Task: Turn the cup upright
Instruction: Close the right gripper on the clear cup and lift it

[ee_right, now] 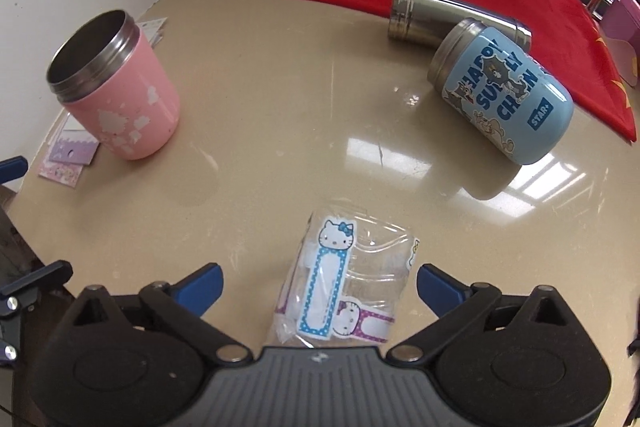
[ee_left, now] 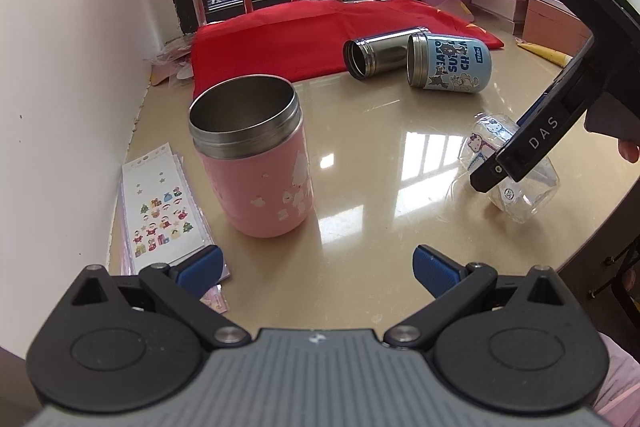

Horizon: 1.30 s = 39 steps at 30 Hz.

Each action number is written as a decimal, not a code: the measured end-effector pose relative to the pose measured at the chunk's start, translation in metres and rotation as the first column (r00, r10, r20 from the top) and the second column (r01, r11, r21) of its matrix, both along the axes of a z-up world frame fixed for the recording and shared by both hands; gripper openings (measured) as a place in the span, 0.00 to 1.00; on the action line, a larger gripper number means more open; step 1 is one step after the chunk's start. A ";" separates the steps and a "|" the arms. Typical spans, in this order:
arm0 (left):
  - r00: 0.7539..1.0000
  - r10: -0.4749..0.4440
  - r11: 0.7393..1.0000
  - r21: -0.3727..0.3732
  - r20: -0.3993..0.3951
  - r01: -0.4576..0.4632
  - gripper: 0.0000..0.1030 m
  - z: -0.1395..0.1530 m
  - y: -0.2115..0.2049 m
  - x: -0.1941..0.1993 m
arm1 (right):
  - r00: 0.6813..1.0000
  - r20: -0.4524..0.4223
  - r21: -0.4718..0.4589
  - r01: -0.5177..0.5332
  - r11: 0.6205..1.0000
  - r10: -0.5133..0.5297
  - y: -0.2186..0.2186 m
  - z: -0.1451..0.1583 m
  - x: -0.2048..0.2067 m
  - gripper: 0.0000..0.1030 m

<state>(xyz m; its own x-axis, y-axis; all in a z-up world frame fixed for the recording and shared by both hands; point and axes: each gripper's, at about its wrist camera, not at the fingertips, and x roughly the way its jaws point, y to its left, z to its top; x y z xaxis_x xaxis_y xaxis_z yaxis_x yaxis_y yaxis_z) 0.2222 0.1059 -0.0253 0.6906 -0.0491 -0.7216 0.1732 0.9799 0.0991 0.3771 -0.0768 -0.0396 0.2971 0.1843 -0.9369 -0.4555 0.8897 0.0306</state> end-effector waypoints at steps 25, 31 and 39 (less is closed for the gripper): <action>0.998 0.061 0.998 -0.033 -0.020 -0.062 1.00 -0.006 -0.002 -0.010 | 0.991 0.017 0.105 0.132 0.986 -0.134 -0.006 -0.002 0.000 0.60; 0.995 0.097 0.993 -0.060 -0.013 -0.097 1.00 -0.005 0.003 -0.013 | 0.919 0.390 0.361 -0.096 0.928 -0.057 -0.025 0.035 -0.055 0.60; 0.985 0.174 0.984 -0.044 -0.014 -0.174 1.00 -0.001 0.007 -0.026 | 0.822 0.568 0.395 -0.232 0.889 -0.038 0.003 0.015 -0.060 0.60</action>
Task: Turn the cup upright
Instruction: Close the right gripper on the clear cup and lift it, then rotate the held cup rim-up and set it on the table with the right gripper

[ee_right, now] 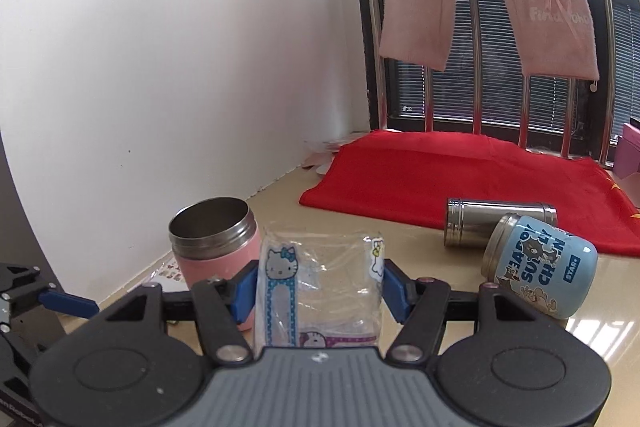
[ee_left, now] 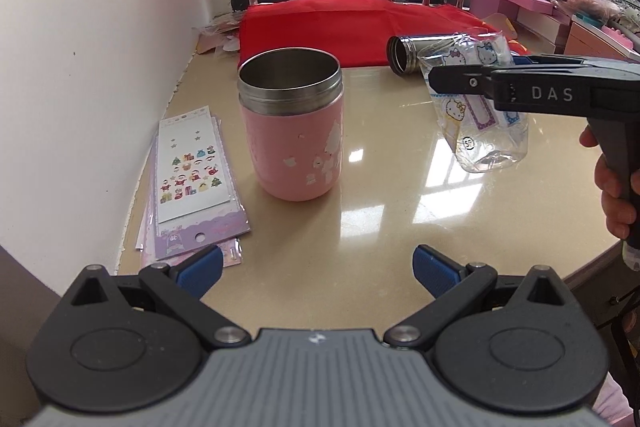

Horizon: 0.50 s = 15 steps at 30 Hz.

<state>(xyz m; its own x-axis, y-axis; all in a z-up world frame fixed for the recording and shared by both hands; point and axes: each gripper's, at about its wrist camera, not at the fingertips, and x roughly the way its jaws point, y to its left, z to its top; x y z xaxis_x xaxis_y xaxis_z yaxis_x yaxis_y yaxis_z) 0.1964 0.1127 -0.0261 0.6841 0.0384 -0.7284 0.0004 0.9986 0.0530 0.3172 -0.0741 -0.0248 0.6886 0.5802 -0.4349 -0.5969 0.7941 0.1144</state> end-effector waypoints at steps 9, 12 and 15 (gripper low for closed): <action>0.998 0.067 0.997 0.026 -0.001 -0.067 1.00 0.007 0.005 -0.004 | 1.000 0.027 0.006 -0.006 1.000 0.006 0.022 -0.023 0.023 0.62; 0.998 0.071 0.997 0.032 -0.003 -0.070 1.00 0.007 0.002 0.000 | 1.000 0.015 0.005 -0.015 1.000 0.015 0.023 -0.029 0.028 0.63; 0.998 0.069 0.997 0.034 -0.006 -0.069 1.00 0.007 -0.001 0.004 | 1.000 0.011 -0.010 -0.021 1.000 0.021 0.024 -0.034 0.031 0.63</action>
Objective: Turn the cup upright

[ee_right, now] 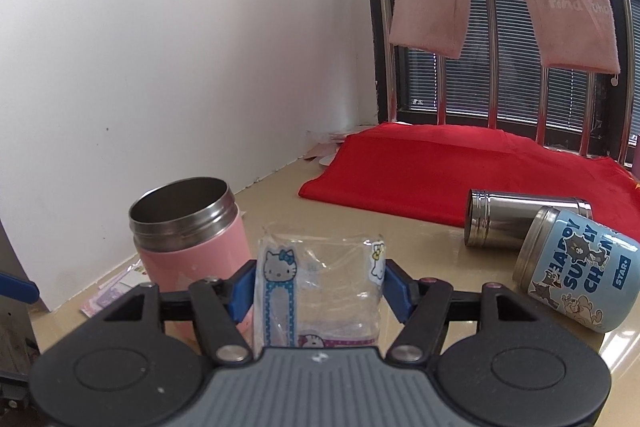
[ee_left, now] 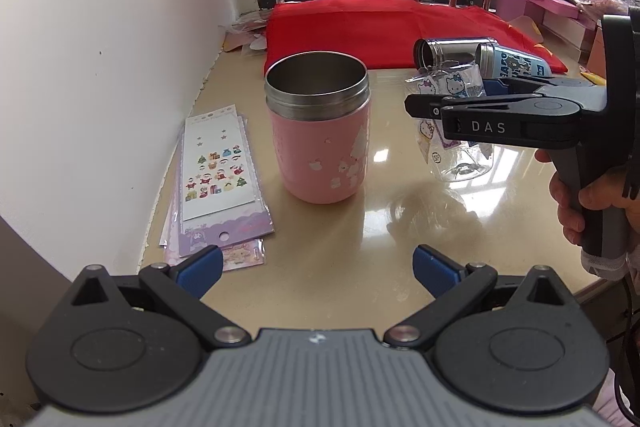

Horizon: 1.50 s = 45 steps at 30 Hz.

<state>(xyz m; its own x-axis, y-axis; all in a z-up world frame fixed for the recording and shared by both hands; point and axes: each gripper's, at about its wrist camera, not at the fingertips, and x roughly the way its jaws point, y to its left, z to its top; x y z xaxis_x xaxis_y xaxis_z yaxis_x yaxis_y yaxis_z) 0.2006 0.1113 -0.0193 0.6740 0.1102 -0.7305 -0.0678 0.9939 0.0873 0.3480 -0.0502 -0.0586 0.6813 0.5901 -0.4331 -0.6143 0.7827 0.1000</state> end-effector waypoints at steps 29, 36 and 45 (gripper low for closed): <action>0.999 0.004 1.000 -0.031 0.047 -0.002 1.00 0.008 -0.013 -0.009 | 1.000 -0.001 0.024 0.002 1.000 -0.002 -0.019 0.003 -0.018 0.94; 0.986 0.005 0.992 -0.123 0.167 0.016 1.00 0.017 -0.035 -0.045 | 0.986 0.151 0.041 0.070 0.997 -0.075 -0.066 0.041 -0.091 1.00; 0.932 0.011 0.985 -0.163 0.363 0.052 1.00 0.023 -0.075 -0.120 | 0.958 0.168 0.073 0.224 0.972 -0.233 -0.130 0.051 -0.208 1.00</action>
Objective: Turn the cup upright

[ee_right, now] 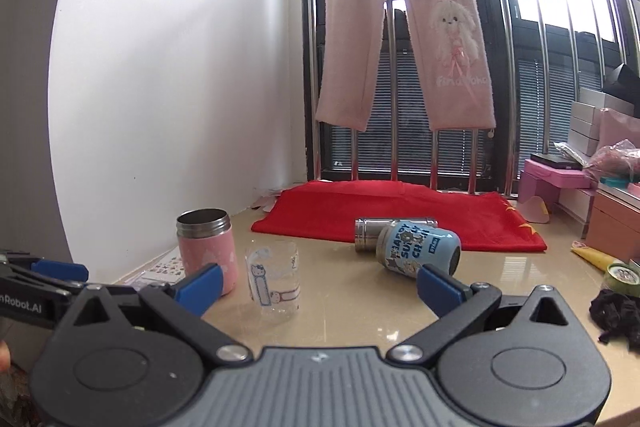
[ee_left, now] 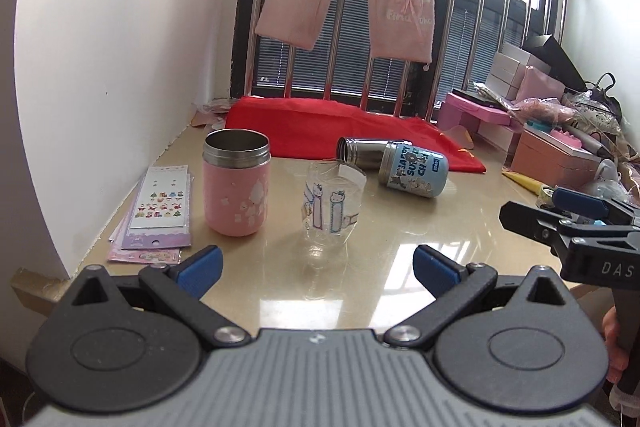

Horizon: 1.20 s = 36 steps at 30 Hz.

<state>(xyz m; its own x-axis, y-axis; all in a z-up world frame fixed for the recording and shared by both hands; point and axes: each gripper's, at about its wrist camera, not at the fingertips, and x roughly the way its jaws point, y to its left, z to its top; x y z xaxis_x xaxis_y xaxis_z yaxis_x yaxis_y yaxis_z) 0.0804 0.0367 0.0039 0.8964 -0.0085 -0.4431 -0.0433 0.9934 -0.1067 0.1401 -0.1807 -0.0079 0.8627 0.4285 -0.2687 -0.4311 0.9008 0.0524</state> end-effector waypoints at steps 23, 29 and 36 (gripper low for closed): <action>0.995 -0.030 0.999 0.027 0.091 0.027 1.00 -0.007 -0.030 -0.056 | 0.994 0.012 0.045 0.109 0.993 -0.110 -0.046 -0.018 -0.075 1.00; 0.995 -0.031 0.999 0.032 0.092 0.028 1.00 -0.007 -0.030 -0.057 | 0.994 0.009 0.051 0.108 0.993 -0.109 -0.046 -0.019 -0.074 1.00; 0.995 -0.035 0.999 0.031 0.092 0.033 1.00 -0.008 -0.031 -0.057 | 0.994 0.008 0.052 0.113 0.992 -0.113 -0.046 -0.021 -0.075 1.00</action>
